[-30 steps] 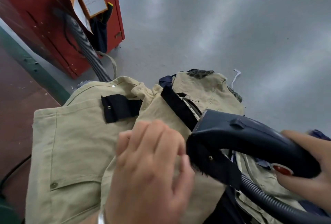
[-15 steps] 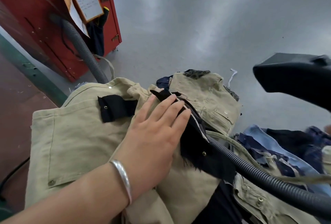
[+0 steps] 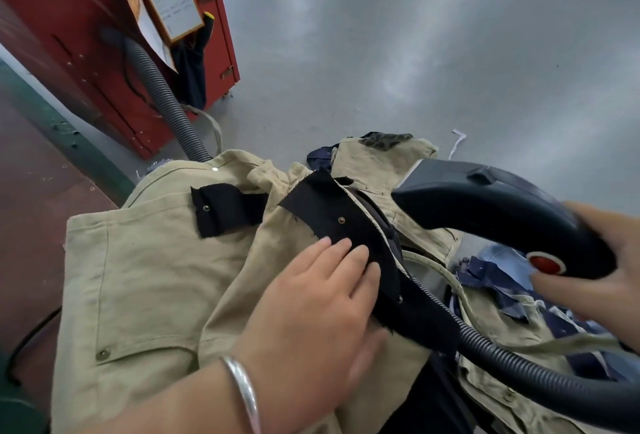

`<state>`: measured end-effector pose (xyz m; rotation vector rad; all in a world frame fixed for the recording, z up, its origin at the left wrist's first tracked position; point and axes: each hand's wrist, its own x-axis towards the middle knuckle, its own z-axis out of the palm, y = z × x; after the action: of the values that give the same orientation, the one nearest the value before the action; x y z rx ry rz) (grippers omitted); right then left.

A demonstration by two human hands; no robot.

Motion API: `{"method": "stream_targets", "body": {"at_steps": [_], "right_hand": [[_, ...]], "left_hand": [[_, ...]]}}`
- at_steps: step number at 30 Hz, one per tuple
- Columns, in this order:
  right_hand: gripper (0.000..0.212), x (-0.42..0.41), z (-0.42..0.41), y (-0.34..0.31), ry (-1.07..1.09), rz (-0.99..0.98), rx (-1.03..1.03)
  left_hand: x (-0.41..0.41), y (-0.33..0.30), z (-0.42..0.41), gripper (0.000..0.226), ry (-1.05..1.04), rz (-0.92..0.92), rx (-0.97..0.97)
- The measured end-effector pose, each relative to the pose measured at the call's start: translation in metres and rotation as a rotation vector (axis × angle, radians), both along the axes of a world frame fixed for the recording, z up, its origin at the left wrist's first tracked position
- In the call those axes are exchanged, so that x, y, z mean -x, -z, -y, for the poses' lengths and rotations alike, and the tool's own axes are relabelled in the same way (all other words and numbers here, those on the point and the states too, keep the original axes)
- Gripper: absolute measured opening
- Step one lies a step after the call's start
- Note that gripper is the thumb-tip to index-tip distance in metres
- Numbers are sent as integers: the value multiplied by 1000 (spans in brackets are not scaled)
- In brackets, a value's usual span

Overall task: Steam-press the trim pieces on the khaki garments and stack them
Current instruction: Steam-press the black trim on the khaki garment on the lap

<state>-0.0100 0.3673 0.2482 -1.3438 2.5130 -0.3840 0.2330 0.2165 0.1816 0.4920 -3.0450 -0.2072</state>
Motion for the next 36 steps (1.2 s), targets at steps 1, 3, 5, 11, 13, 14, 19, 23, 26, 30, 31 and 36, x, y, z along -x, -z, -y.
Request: {"method": "stream_targets", "body": {"at_steps": [1, 3, 5, 11, 13, 14, 19, 23, 26, 30, 31, 36], "right_hand": [[40, -6, 2, 0, 1, 26, -26], [41, -20, 7, 3, 11, 73, -109], [39, -27, 12, 5, 35, 16, -163], [34, -52, 37, 0, -6, 36, -295], [27, -51, 51, 2, -34, 115, -301], [24, -49, 59, 3, -49, 155, -283], [13, -38, 109, 13, -122, 142, -138], [15, -33, 164, 24, -145, 83, -121], [15, -29, 188, 25, -90, 115, -102], [17, -12, 168, 2, -66, 153, -12], [21, -11, 155, -7, -63, 154, 9], [40, -19, 79, -29, -21, 126, -76]], "left_hand": [[1, 4, -4, 57, 3, 3, 19], [3, 13, -13, 58, 26, -28, 47], [3, 20, -20, 54, 46, -70, 68], [-1, 36, -25, 45, 35, -181, 172], [-1, 39, -25, 44, 19, -192, 181], [-1, 40, -25, 44, 14, -193, 185], [1, 42, -26, 46, -24, -201, 196], [2, 39, -29, 47, -32, -207, 181], [-1, 38, -31, 46, -37, -234, 146], [-5, 38, -32, 46, -33, -254, 118], [-5, 38, -31, 46, -30, -254, 124], [-3, 40, -28, 41, -1, -265, 112]]}}
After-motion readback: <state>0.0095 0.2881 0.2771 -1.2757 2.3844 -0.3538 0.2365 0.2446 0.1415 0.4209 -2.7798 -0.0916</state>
